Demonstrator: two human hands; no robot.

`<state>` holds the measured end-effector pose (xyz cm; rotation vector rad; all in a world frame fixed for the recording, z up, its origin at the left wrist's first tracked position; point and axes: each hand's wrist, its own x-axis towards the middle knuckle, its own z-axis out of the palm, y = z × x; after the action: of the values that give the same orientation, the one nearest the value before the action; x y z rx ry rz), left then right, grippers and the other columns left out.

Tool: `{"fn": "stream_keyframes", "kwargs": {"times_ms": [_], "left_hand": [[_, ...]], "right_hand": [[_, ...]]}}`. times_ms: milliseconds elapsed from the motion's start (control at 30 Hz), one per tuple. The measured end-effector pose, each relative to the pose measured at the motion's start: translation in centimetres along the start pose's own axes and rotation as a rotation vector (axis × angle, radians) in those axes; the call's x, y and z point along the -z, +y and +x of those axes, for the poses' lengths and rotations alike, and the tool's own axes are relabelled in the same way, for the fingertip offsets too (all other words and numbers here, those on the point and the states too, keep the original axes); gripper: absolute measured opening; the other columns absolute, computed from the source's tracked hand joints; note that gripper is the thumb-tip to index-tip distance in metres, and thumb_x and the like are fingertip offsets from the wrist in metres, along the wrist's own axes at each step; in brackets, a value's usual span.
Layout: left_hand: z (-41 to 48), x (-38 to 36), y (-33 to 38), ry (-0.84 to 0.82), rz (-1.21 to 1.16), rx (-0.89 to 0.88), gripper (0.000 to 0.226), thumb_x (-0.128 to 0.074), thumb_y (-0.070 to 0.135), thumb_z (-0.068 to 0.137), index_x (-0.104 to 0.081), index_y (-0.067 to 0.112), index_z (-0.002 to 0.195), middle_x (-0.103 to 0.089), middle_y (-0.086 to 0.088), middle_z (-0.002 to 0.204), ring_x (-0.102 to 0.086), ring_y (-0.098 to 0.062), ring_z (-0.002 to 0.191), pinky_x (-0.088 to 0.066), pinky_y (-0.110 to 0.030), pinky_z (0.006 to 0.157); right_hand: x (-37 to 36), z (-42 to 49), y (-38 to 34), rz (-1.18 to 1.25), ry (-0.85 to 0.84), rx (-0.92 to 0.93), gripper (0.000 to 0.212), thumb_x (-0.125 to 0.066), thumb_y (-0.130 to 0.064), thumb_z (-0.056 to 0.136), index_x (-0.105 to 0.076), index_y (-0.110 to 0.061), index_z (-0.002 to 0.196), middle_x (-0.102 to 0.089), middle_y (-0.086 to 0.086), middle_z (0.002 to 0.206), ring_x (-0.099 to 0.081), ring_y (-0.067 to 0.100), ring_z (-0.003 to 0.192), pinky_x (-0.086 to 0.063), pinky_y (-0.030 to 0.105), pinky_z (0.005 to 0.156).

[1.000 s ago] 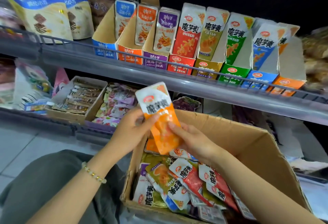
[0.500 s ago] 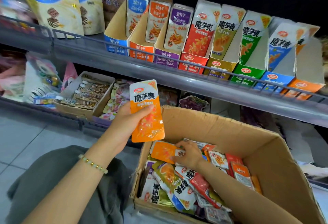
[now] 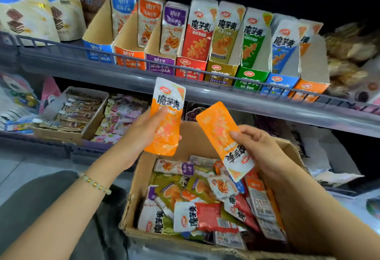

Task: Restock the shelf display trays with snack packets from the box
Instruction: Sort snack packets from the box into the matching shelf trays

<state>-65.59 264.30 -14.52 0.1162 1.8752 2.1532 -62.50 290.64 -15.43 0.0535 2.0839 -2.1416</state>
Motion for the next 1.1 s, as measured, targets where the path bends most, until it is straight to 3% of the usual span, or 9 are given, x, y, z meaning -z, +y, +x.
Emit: {"fn": "stream_keyframes", "kwargs": {"times_ms": [100, 200, 367, 500, 633, 733, 867, 1000, 1100], "left_hand": [[0.0, -3.6, -0.1, -0.165, 0.140, 0.046, 0.038, -0.061, 0.048, 0.074, -0.065, 0.027, 0.106, -0.075, 0.004, 0.093, -0.072, -0.016, 0.084, -0.057, -0.028, 0.072], [0.8, -6.0, -0.8, -0.145, 0.184, 0.024, 0.022, -0.072, 0.029, 0.077, -0.064, 0.028, 0.097, -0.075, 0.008, 0.090, -0.070, -0.005, 0.078, -0.056, -0.022, 0.066], [1.8, -5.8, -1.5, -0.061, 0.048, 0.067, 0.029, -0.070, 0.023, 0.077, -0.063, 0.031, 0.104, -0.073, 0.011, 0.099, -0.069, -0.008, 0.094, -0.054, -0.031, 0.085], [1.7, -5.4, -2.3, -0.255, 0.140, 0.194, 0.050, -0.070, 0.025, 0.068, -0.060, 0.026, 0.117, -0.072, 0.003, 0.110, -0.069, -0.013, 0.096, -0.057, -0.029, 0.079], [1.4, -6.2, -2.7, -0.451, 0.219, 0.334, 0.040, -0.068, 0.028, 0.076, -0.062, 0.026, 0.116, -0.072, 0.004, 0.110, -0.069, -0.013, 0.099, -0.057, -0.027, 0.080], [1.0, -7.0, -4.3, -0.494, 0.363, 0.363, 0.037, -0.071, 0.022, 0.082, -0.061, 0.022, 0.118, -0.072, 0.005, 0.109, -0.069, -0.013, 0.099, -0.056, -0.030, 0.085], [0.8, -6.6, -5.6, -0.371, 0.339, 0.344, 0.030, -0.068, 0.022, 0.086, -0.061, 0.024, 0.115, -0.072, 0.005, 0.108, -0.069, -0.010, 0.094, -0.056, -0.027, 0.082], [0.8, -6.2, -5.3, -0.335, 0.274, 0.306, 0.029, -0.067, 0.022, 0.085, -0.062, 0.025, 0.113, -0.073, 0.006, 0.104, -0.070, -0.008, 0.089, -0.055, -0.020, 0.071], [0.3, -6.0, -4.9, -0.340, 0.252, 0.292, 0.032, -0.067, 0.024, 0.084, -0.062, 0.026, 0.115, -0.073, 0.006, 0.105, -0.070, -0.011, 0.092, -0.055, -0.025, 0.077]], "right_hand": [[-0.3, -0.8, -0.1, -0.060, -0.041, -0.010, 0.010, -0.071, -0.020, 0.074, -0.073, -0.015, 0.082, -0.074, 0.009, 0.082, -0.069, 0.015, 0.068, -0.057, 0.024, 0.066], [0.0, -1.0, 0.5, -0.148, -0.059, -0.034, 0.020, -0.076, -0.023, 0.071, -0.071, -0.015, 0.089, -0.074, 0.010, 0.088, -0.067, 0.020, 0.075, -0.055, 0.026, 0.068], [3.3, -1.8, 1.7, 0.095, 0.004, -0.154, 0.051, -0.082, -0.010, 0.069, -0.064, -0.002, 0.115, -0.070, 0.021, 0.108, -0.070, 0.030, 0.091, -0.057, 0.041, 0.085], [4.9, -2.0, 2.2, 0.173, 0.163, -0.068, 0.035, -0.073, -0.029, 0.073, -0.072, -0.011, 0.103, -0.071, 0.020, 0.105, -0.067, 0.031, 0.091, -0.054, 0.040, 0.084], [4.3, -2.1, 2.5, -0.087, 0.045, -0.056, 0.018, -0.073, -0.019, 0.079, -0.073, -0.007, 0.093, -0.074, 0.017, 0.090, -0.070, 0.019, 0.068, -0.055, 0.024, 0.059], [3.8, -2.1, 3.4, -0.209, 0.019, -0.126, 0.012, -0.066, -0.014, 0.086, -0.070, -0.005, 0.094, -0.073, 0.016, 0.091, -0.070, 0.014, 0.070, -0.056, 0.021, 0.061], [7.6, -2.8, 4.8, -0.651, 0.076, -0.422, 0.039, -0.055, -0.044, 0.093, -0.066, -0.009, 0.106, -0.072, 0.011, 0.101, -0.069, 0.021, 0.093, -0.053, 0.034, 0.087], [7.9, -5.1, 8.2, -0.325, 0.072, -0.701, 0.049, -0.069, -0.046, 0.083, -0.059, -0.012, 0.117, -0.072, 0.008, 0.105, -0.068, 0.024, 0.098, -0.053, 0.041, 0.093], [6.8, -5.5, 10.2, -0.395, 0.163, -0.782, 0.092, -0.079, -0.052, 0.069, -0.036, -0.013, 0.141, -0.052, 0.012, 0.137, -0.052, 0.029, 0.123, -0.042, 0.044, 0.106]]}}
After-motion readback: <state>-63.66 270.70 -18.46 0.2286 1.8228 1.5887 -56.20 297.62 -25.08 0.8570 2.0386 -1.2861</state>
